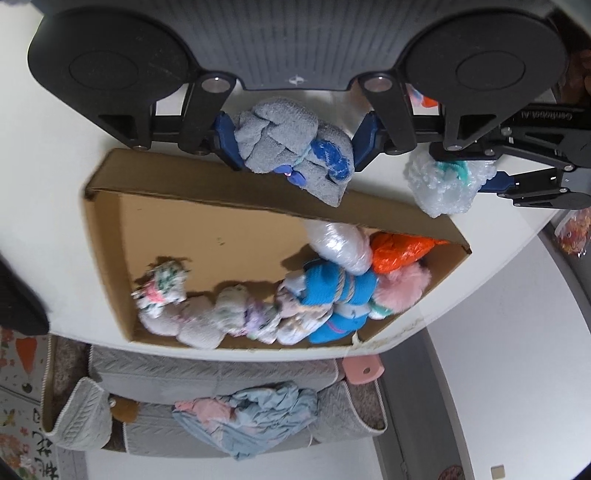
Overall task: Organize objects
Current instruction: 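Grasp the clear-teal plastic bundle with left tool while right tool grasps grey sock bundle, then carry both bundles into the box, lower them and open both tools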
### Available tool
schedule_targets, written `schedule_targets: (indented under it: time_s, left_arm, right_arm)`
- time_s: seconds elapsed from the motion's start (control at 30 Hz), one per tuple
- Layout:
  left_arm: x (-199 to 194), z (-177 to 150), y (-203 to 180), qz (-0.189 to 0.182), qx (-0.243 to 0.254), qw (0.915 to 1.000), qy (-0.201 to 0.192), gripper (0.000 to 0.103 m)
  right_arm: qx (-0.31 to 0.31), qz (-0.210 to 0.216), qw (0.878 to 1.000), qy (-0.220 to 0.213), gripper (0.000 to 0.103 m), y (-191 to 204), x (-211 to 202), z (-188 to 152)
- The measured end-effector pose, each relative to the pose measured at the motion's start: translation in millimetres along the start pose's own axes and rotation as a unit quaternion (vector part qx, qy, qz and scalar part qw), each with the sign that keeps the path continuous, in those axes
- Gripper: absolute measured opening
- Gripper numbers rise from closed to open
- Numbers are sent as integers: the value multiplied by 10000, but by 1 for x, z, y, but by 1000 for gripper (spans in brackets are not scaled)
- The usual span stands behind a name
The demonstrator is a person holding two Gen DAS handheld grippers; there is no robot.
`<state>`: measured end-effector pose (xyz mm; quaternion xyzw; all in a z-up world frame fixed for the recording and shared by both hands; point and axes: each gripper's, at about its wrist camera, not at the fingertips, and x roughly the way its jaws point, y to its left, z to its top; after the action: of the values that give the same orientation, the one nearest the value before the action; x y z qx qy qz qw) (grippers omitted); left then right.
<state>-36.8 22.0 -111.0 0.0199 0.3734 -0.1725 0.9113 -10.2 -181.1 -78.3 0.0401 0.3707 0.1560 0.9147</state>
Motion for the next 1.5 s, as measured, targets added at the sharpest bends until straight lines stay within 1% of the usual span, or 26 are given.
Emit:
schedule_targets:
  time_s: [0.2, 0.33, 0.47, 0.6, 0.73, 0.83, 0.97, 1.13, 1.3, 1.5]
  left_arm:
    - [-11, 10, 0, 30, 22, 9999, -96, 57]
    - [-22, 27, -3, 54, 115, 9997, -213, 57]
    - [-29, 56, -10, -9, 224, 9989, -402, 57]
    - [-27, 89, -22, -85, 427, 9975, -549, 57]
    - [-18, 121, -36, -153, 555, 9965, -608, 58]
    - [-4, 141, -46, -165, 661, 9960, -584, 58]
    - [23, 154, -57, -161, 857, 9952, -437, 58]
    - [62, 153, -64, -182, 981, 9949, -125, 58]
    - [92, 144, -66, -212, 1121, 9934, 136, 58]
    - [120, 136, -67, -256, 1315, 9899, 455, 58]
  right_arm:
    - [53, -134, 9997, -222, 58, -19, -24, 6]
    - [53, -219, 9989, -411, 58, -31, -40, 18]
    - [-64, -344, 9974, -626, 58, -43, -53, 39]
    - [-357, -457, 9952, -787, 58, -49, -58, 62]
    - [-617, -370, 9930, -942, 59, -51, -55, 85]
    - [-791, -310, 9917, -965, 59, -50, -47, 98]
    - [-1094, -155, 9896, -919, 59, -50, -32, 110]
    - [-1342, -112, 9887, -655, 59, -56, -3, 119]
    - [-1303, -50, 9908, -355, 59, -65, 25, 117]
    - [-1128, 17, 9936, -3, 59, -73, 44, 105]
